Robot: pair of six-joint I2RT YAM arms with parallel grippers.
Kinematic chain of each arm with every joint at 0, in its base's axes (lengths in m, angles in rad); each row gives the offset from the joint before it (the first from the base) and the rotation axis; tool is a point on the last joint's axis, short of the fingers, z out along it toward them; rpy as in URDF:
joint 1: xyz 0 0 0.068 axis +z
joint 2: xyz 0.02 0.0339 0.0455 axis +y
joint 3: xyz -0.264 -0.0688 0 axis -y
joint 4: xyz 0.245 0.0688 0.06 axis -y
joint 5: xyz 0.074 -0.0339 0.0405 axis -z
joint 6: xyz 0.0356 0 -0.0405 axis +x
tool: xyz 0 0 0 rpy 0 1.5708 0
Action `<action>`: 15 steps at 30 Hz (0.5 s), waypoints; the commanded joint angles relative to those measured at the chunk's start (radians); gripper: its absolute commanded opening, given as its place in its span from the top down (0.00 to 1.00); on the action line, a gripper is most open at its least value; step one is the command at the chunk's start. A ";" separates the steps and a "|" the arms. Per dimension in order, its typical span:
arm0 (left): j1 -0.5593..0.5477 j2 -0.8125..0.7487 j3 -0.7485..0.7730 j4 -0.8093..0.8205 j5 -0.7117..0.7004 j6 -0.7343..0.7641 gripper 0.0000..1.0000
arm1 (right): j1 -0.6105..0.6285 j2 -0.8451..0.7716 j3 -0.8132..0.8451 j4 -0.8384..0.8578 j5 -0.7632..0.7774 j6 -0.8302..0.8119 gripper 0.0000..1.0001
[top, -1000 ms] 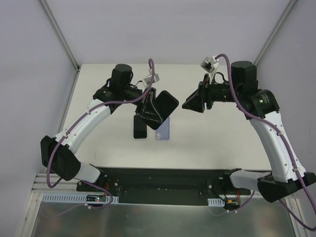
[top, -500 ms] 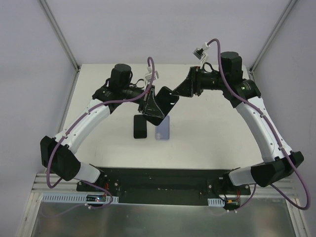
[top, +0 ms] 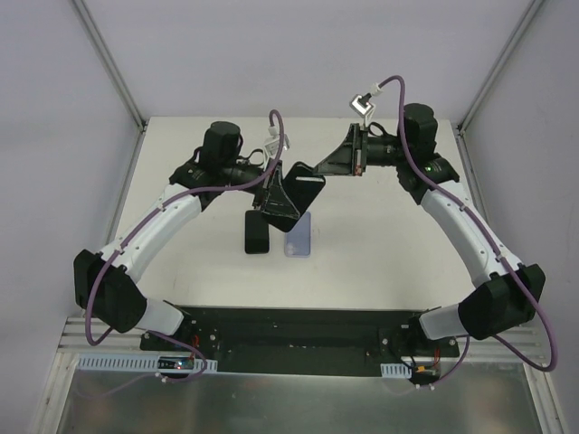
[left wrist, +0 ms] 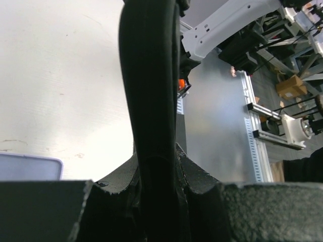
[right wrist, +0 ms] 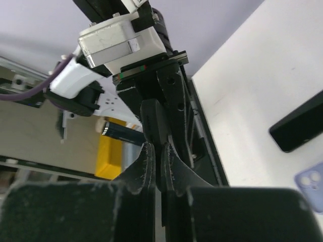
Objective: Take the phone out of the phone case
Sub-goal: Remove the phone case from the phone.
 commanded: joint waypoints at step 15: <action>-0.105 -0.030 0.155 -0.338 -0.098 0.510 1.00 | -0.014 0.007 -0.114 0.269 -0.004 0.224 1.00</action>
